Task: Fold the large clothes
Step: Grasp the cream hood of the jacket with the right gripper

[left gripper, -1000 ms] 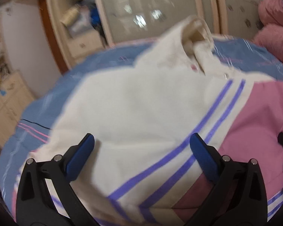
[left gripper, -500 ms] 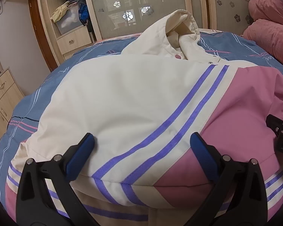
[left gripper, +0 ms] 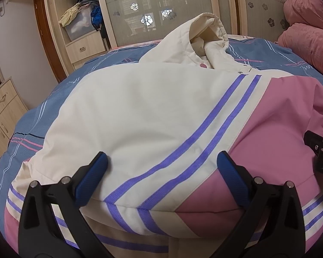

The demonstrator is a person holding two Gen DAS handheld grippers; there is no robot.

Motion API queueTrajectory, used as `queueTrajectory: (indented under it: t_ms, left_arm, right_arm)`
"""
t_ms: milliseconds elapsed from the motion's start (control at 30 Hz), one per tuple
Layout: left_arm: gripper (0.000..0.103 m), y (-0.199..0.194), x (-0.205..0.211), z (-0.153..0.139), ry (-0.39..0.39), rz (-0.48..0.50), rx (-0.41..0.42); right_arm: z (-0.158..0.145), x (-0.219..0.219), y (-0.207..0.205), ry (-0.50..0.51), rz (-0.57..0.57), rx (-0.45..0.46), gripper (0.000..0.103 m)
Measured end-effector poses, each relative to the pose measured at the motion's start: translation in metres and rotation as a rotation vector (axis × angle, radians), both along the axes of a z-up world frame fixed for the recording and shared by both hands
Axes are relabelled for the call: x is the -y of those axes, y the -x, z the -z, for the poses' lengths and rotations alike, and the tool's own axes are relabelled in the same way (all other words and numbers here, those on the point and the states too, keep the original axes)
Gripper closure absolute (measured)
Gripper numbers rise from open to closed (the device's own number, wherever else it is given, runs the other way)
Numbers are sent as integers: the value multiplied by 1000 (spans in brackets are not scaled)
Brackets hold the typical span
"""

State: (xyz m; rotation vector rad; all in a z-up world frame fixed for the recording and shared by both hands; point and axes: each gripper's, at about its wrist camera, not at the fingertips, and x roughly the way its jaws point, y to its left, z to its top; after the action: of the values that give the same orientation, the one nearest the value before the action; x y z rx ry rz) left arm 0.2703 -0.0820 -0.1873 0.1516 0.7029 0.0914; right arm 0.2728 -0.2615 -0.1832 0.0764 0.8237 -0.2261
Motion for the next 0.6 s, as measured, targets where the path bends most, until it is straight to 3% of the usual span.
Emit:
queueTrajectory:
  t_ms: [167, 300, 433, 467, 500, 600]
  left_arm:
    - [2, 1, -1, -7, 1, -4, -1]
    - [2, 10, -7, -38, 8, -17, 116]
    - [2, -27, -16, -9, -43, -29, -62]
    - [2, -31, -19, -1, -8, -26, -81]
    - [2, -30, -23, 0, 23, -33, -60]
    - [2, -26, -19, -1, 2, -34, -33]
  right_arm:
    - [1, -1, 0, 10, -1, 1, 1]
    - [2, -1, -1, 16, 0, 1, 1]
    - [2, 0, 0, 19, -1, 3, 1]
    - [2, -1, 0, 21, -1, 2, 1]
    - [2, -1, 0, 23, -1, 2, 1]
    - [2, -1, 0, 23, -2, 2, 1]
